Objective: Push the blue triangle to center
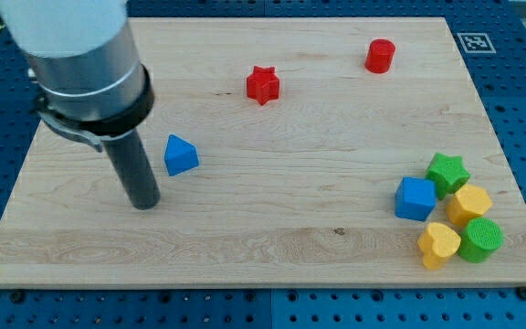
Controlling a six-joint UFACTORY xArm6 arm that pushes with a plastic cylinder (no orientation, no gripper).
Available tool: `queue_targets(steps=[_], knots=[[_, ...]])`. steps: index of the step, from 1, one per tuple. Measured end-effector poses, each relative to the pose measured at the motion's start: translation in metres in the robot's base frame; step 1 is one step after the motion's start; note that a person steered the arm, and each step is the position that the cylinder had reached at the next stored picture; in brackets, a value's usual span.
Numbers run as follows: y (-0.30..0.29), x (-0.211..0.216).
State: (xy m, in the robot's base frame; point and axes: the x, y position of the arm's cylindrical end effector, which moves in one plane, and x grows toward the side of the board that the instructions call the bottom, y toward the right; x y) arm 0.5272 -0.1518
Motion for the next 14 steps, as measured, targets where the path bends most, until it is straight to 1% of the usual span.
queue_targets(steps=[1,2,3,4,7,8,9,11,12,14], knots=[[-0.034,-0.042],[-0.013,-0.052],[0.048,-0.054],[0.070,-0.055],[0.082,-0.054],[0.087,-0.070],[0.088,-0.077],[0.080,-0.034],[0.122,-0.022],[0.127,-0.022]])
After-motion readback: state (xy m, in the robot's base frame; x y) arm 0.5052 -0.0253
